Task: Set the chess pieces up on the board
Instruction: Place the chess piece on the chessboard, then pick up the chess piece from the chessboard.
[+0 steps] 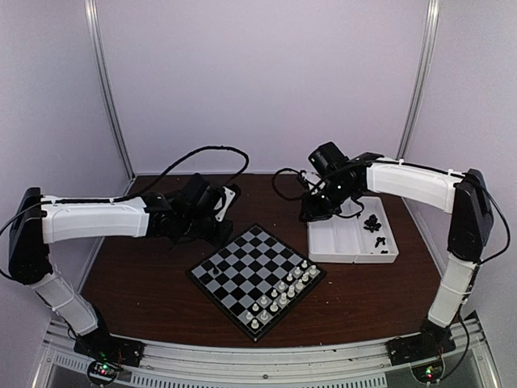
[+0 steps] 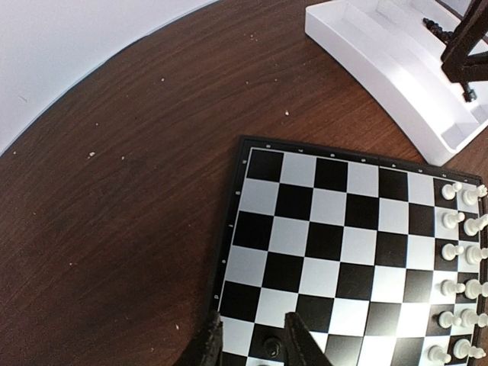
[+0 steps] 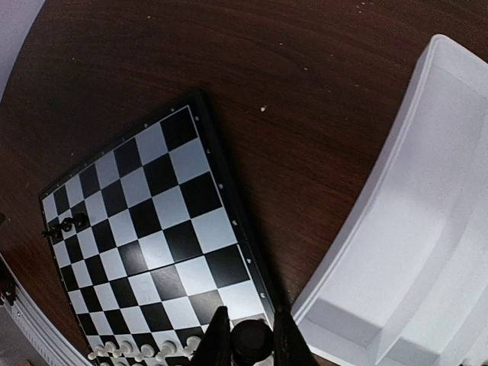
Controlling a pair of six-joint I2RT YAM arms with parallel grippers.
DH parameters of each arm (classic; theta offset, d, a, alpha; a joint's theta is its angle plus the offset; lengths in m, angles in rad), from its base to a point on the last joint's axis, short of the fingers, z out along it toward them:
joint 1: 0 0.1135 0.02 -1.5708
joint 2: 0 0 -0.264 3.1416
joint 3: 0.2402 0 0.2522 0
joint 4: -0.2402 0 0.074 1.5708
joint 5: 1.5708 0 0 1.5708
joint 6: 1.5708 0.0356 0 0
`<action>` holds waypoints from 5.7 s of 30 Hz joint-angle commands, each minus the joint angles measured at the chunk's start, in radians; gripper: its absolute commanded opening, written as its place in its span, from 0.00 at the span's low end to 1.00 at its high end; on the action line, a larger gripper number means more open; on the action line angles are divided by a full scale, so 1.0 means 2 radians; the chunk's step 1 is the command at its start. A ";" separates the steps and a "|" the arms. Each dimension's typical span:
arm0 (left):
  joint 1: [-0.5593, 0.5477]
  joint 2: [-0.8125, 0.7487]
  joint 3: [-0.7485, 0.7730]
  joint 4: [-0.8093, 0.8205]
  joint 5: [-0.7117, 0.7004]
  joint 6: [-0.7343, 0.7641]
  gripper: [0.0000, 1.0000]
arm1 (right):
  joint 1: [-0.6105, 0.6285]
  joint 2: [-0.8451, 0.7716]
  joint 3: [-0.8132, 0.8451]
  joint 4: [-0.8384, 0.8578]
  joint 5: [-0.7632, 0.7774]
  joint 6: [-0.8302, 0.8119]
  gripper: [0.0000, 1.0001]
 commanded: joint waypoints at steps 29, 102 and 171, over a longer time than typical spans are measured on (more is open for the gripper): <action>0.007 -0.065 -0.058 0.007 -0.004 -0.011 0.29 | 0.075 0.133 -0.030 0.223 -0.048 0.163 0.21; -0.052 0.287 0.272 -0.113 0.054 -0.020 0.39 | -0.002 -0.214 -0.303 0.271 0.173 0.148 0.21; -0.013 0.262 0.166 -0.035 0.141 0.032 0.17 | -0.004 -0.175 -0.273 0.272 0.138 0.158 0.22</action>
